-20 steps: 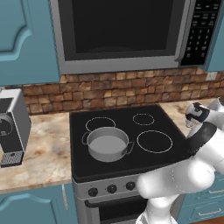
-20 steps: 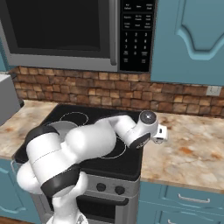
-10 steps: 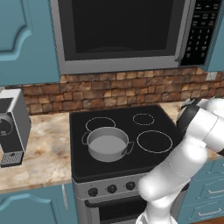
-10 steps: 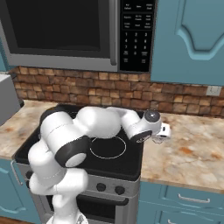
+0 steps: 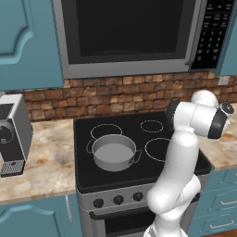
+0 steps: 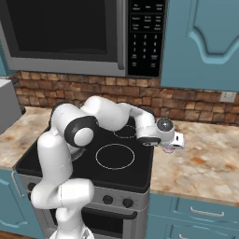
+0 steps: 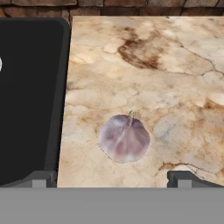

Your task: Turn on the burner for the pot on the stove. Wait thirty seconds for the pot to heat up. Then add the garlic to the pot.

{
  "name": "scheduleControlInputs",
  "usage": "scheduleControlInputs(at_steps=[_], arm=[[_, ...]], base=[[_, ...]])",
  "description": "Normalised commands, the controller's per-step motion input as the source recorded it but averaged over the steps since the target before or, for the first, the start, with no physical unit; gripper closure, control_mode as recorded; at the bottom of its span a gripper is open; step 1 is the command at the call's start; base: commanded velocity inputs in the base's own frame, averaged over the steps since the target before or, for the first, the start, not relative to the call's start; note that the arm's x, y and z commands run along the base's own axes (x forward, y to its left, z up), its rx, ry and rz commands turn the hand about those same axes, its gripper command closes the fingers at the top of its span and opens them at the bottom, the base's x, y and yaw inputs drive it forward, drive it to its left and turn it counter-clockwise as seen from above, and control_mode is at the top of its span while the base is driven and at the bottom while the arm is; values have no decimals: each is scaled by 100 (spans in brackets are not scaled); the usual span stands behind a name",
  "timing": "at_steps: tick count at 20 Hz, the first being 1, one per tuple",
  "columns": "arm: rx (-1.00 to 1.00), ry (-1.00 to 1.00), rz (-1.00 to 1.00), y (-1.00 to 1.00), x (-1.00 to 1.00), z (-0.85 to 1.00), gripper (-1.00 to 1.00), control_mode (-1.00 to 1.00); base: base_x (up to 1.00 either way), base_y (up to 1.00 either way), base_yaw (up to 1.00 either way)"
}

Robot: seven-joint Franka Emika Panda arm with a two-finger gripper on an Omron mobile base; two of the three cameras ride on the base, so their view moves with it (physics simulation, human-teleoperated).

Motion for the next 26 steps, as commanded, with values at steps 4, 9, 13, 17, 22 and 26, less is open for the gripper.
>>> scheduleControlInputs(at_steps=[4, 9, 13, 17, 22, 26], arm=[[7, 0, 0, -40, 10, -23, -100, -100], [6, 3, 0, -27, 18, -26, -100, -100], [0, 0, 0, 0, 28, -15, -100, -100], [0, -1, 0, 0, 14, -8, -100, -100], [0, -2, -2, 24, 5, 0, -100, -100], [-1, -2, -3, 37, 0, 0, -100, -100]], base=[[0, 0, 0], [0, 0, 0], [0, 0, 0], [0, 0, 0], [0, 0, 0], [0, 0, 0]])
